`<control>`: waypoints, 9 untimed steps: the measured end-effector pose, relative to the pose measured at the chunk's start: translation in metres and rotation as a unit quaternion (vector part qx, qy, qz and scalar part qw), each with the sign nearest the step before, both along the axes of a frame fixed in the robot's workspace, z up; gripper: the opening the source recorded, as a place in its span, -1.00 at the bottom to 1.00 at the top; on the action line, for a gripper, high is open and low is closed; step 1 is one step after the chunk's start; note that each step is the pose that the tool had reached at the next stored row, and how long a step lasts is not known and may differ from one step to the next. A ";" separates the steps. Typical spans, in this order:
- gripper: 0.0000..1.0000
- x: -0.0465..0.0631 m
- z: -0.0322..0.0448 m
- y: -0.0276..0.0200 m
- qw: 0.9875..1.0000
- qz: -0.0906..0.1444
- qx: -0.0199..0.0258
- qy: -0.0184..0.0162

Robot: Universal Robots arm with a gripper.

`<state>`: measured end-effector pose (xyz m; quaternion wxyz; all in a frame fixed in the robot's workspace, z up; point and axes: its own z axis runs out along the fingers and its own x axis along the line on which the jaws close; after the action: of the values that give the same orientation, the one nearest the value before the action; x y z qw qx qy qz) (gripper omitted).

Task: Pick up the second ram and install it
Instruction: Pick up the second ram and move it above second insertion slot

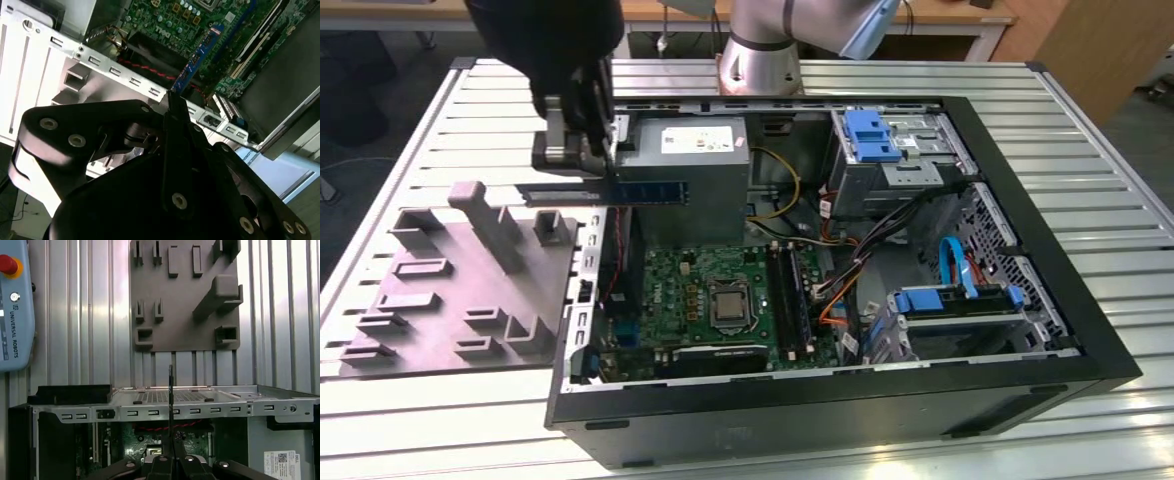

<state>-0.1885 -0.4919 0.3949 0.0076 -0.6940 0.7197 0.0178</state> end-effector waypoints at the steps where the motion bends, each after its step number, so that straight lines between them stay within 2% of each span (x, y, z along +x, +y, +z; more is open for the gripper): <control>1: -0.77 0.003 0.0001 0.0000 1.000 0.000 0.000 0.000; 9: -0.77 0.031 0.0000 0.0000 1.000 0.000 0.000 0.000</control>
<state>-0.1574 -0.4919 0.3949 0.0076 -0.6940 0.7197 0.0178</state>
